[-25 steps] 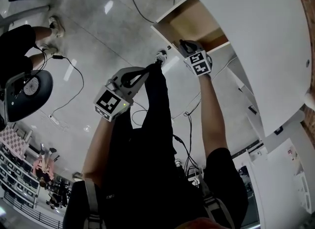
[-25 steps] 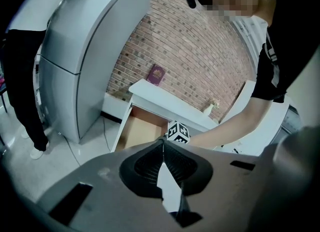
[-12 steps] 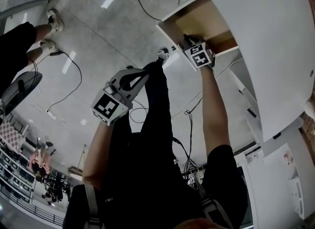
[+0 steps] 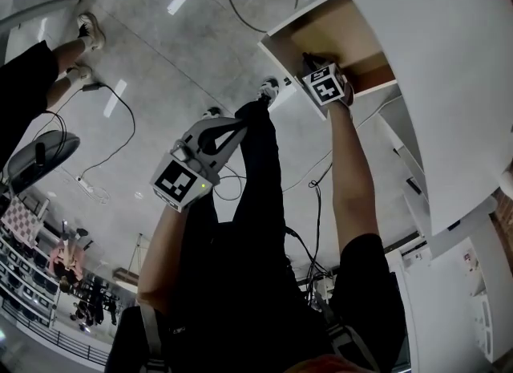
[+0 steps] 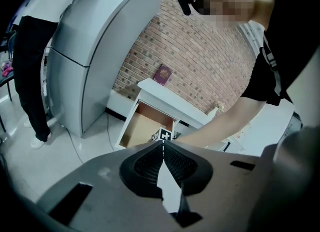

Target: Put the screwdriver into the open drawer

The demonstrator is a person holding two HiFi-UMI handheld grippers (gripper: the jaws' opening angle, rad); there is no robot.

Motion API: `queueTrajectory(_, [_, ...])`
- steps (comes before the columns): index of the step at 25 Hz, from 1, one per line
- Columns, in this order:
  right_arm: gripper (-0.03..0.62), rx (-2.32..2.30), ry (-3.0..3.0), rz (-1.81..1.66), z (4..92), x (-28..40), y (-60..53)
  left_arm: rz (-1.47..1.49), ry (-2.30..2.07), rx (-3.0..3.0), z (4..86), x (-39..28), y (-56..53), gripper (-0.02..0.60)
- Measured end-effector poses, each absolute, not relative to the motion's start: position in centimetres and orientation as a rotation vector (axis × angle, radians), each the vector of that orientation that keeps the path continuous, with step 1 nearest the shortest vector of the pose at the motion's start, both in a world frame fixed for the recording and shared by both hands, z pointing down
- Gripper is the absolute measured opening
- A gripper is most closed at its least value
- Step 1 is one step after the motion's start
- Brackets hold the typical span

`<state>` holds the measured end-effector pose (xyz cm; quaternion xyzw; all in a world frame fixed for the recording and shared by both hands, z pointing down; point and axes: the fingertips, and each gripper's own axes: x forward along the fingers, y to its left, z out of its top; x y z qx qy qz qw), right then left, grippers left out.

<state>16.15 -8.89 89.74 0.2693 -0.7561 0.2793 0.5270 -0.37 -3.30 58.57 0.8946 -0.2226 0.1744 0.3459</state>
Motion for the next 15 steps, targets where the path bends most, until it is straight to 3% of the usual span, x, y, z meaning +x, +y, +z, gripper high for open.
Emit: queueTrajectory(15, [0.124,0.641,-1.788,0.678,91.5,16.6,-9.3,0.453,-0.604,2.288,59.2,-0.6,-3.3,0.017])
